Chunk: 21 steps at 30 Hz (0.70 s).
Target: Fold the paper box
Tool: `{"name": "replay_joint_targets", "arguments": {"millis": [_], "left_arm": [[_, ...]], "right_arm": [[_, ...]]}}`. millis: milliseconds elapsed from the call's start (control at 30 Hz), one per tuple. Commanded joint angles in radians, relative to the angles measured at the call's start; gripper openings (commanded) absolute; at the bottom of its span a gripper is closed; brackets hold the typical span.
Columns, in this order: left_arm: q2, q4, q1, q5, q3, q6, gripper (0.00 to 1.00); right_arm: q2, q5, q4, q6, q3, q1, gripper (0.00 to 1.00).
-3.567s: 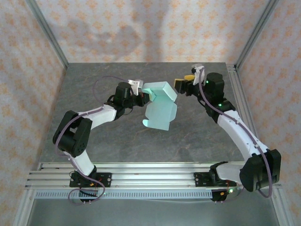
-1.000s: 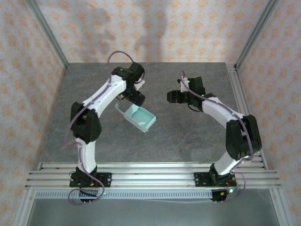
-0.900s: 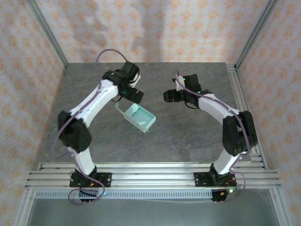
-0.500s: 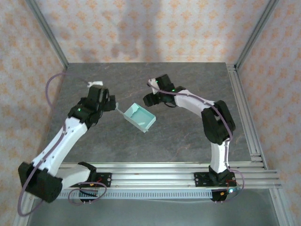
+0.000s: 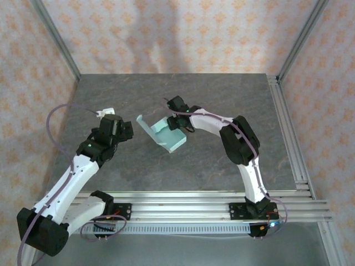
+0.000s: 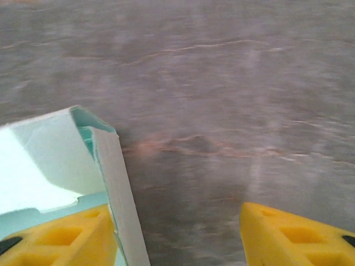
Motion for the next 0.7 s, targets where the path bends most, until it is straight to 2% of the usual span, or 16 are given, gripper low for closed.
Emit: {"name": "replay_joint_targets", "arguments": {"millis": [0, 200, 400, 533, 667], "left_arm": [[0.040, 0.065, 0.011, 0.058, 0.009, 0.003, 1.00], [0.151, 0.115, 0.011, 0.173, 0.044, 0.018, 1.00], [0.236, 0.164, 0.011, 0.241, 0.068, 0.020, 1.00], [0.281, 0.190, 0.013, 0.285, 0.079, 0.019, 1.00], [0.298, 0.179, 0.013, 0.313, 0.083, 0.022, 1.00]], "right_arm": [[-0.098, 0.109, -0.013, 0.105, -0.086, -0.059, 0.56], [-0.291, 0.072, 0.040, 0.165, -0.350, -0.140, 0.56], [-0.495, -0.126, 0.107, -0.030, -0.514, -0.184, 0.63], [-0.506, -0.267, 0.154, -0.098, -0.498, -0.287, 0.62], [-0.409, -0.387, 0.084, -0.128, -0.384, -0.370, 0.53]]}}
